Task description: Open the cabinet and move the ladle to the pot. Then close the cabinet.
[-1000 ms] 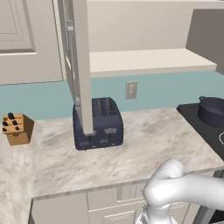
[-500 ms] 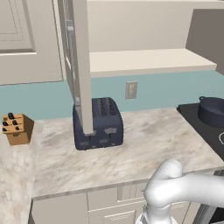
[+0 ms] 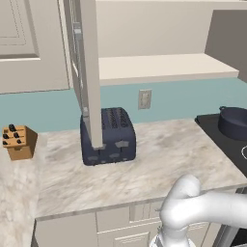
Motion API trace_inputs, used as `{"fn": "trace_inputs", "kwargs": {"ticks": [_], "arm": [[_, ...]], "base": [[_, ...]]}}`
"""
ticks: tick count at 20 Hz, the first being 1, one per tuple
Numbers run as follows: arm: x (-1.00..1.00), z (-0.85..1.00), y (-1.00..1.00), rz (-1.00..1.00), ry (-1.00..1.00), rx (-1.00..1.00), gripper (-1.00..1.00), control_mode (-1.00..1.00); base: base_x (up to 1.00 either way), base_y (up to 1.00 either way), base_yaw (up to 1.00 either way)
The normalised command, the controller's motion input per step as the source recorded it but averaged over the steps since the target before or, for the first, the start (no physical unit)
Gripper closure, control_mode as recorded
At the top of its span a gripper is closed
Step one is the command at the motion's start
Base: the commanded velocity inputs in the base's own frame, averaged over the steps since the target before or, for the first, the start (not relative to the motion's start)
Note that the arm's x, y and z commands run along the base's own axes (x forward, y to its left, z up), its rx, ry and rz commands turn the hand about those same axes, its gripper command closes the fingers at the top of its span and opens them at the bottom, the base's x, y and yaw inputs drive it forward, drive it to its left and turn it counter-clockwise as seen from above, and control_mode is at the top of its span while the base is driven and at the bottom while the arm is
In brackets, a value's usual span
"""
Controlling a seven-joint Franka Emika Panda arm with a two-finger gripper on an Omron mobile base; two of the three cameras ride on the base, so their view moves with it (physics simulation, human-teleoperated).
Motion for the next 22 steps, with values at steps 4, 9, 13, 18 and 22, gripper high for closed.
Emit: {"fn": "trace_inputs", "kwargs": {"ticks": [4,9,13,18,22], "arm": [[0.37,-0.29,0.0,0.08,-0.03,0.05,-1.0,-1.0],[0.13,-0.49,0.18,0.1,-0.09,0.07,-1.0,-1.0],[0.09,-0.26,0.51,0.08,-0.17,0.02,-1.0,-1.0],[0.36,-0.15,0.45,0.06,-0.15,0.01,-1.0,-1.0],[0.05,-0.1,0.66,0.05,-0.2,0.0,-1.0,-1.0]], "base": [[0.0,0.0,0.0],[0.0,0.0,0.0],[0.0,0.0,0.0],[0.0,0.0,0.0],[0.0,0.0,0.0]]}}
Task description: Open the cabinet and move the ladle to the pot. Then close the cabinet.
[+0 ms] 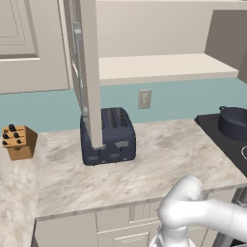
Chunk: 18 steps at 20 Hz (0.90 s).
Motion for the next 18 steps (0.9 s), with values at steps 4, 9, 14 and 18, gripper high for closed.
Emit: {"fn": "trace_inputs", "kwargs": {"ticks": [4,9,14,18], "arm": [[0.0,-0.07,0.97,0.0,-0.34,0.01,-1.0,-1.0],[0.0,-0.01,0.99,-0.01,-0.38,0.01,-1.0,-1.0],[0.13,-0.03,0.79,-0.08,-0.28,0.0,-1.0,-1.0],[0.69,0.0,0.41,-0.14,-0.1,0.02,-1.0,-1.0]], "base": [[0.0,0.0,0.0],[0.0,0.0,0.0],[0.0,0.0,0.0],[0.0,0.0,0.0]]}}
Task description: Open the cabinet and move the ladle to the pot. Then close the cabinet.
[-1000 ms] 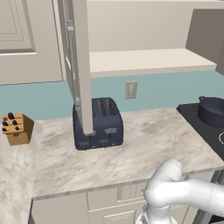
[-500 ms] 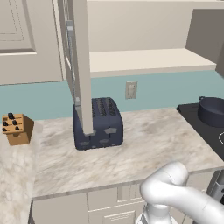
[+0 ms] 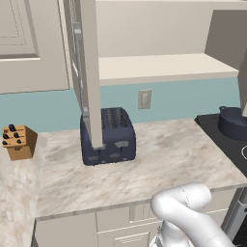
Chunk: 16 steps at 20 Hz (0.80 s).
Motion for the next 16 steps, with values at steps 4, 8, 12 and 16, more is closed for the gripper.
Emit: {"fn": "trace_inputs", "kwargs": {"ticks": [4,8,12,16], "arm": [[0.91,0.0,0.27,-0.17,-0.02,0.02,-1.0,-1.0],[0.91,0.07,0.15,-0.19,0.0,0.0,-1.0,-1.0],[0.86,0.05,0.13,-0.2,0.0,0.01,-1.0,-1.0],[0.84,0.0,0.17,-0.2,0.0,0.04,-1.0,-1.0]], "base": [[0.0,0.0,0.0],[0.0,0.0,0.0],[0.0,0.0,0.0],[0.0,0.0,0.0]]}}
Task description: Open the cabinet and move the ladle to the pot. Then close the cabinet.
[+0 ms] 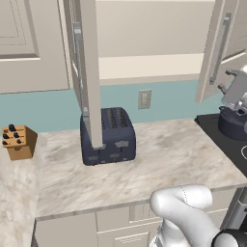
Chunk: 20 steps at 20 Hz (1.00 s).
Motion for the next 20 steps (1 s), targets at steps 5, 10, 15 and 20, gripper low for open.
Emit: {"fn": "trace_inputs", "kwargs": {"ticks": [5,10,15,20], "arm": [[0.88,-0.13,0.23,-0.21,0.01,0.03,-1.0,-1.0],[0.94,-0.11,0.16,-0.21,0.05,0.09,-1.0,-1.0],[1.0,0.0,0.05,-0.19,0.1,0.11,-1.0,-1.0],[0.93,0.0,-0.05,-0.07,0.06,0.07,-1.0,-1.0]], "base": [[0.0,0.0,0.0],[0.0,0.0,0.0],[0.0,0.0,0.0],[0.0,0.0,0.0]]}}
